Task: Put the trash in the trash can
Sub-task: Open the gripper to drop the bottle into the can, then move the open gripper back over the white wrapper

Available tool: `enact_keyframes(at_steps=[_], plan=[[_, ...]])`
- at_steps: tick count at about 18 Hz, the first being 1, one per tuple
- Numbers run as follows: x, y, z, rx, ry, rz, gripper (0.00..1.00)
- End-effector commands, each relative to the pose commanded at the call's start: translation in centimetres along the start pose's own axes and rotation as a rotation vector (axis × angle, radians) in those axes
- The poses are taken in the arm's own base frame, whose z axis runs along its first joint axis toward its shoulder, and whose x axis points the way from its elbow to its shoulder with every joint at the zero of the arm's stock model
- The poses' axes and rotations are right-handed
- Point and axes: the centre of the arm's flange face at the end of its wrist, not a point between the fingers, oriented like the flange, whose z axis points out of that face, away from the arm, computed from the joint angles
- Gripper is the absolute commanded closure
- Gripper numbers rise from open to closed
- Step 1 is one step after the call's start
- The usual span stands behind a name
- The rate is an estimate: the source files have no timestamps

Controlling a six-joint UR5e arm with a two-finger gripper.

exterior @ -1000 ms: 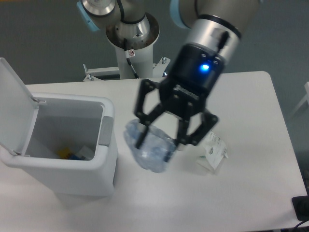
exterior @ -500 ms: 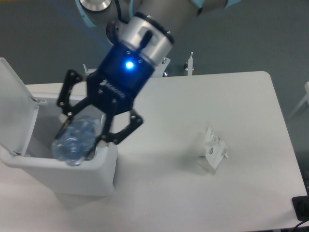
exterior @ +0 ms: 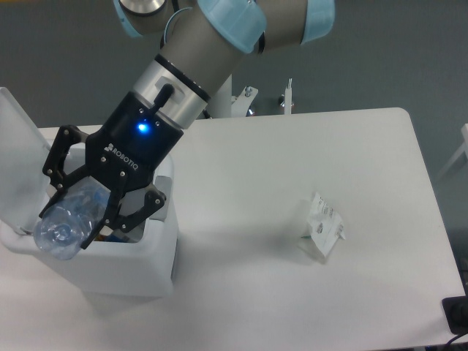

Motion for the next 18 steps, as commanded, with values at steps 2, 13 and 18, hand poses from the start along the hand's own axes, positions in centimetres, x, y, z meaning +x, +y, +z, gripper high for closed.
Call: enact_keyframes(at_steps=[2,13,18], plan=[[0.8,0.7,-0.4,-0.004,0.002,0.008,0.15],[-7.4,2.7,-6.4,0.031,-0.118,-0.096,0.0],[-13.9,6.4,-12.3,0.061,-0.219,-0.205,0.0]])
